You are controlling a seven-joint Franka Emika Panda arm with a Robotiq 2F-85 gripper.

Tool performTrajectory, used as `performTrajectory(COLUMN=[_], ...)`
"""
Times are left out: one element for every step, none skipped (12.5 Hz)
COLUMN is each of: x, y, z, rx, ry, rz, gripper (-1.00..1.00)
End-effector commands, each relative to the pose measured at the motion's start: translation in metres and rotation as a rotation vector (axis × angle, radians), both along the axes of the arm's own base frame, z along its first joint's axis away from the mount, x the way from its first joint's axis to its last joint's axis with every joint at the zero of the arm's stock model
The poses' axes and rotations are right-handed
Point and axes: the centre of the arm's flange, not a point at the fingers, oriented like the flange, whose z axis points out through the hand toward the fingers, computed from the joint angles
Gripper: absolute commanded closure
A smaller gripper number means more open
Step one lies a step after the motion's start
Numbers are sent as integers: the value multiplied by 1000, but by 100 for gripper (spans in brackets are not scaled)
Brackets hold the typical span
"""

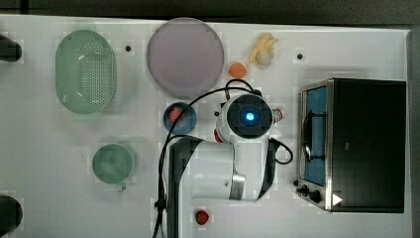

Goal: Pick Ketchup from oven and place it on table.

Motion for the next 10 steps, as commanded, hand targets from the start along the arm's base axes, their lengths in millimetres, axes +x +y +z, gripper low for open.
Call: performTrajectory(x=[-3,-2,-4,-3,-1,-1,1,0,0,1], y=[9,10,10,10,10,11,11,11,12,12], z=[-72,-92,-105,-106,-104,-104,-102,-101,-101,-100], rx=[7,6,6,5,5,5,5,5,5,5], ry=[41,35,37,22,5,4,-1,-1,-1,-6], rz=[-43,-42,-41,-41,-41,-39,-39,-39,-38,-38], gripper=[-1,-1,-1,-1,-1,-1,-1,-3,-26,-48])
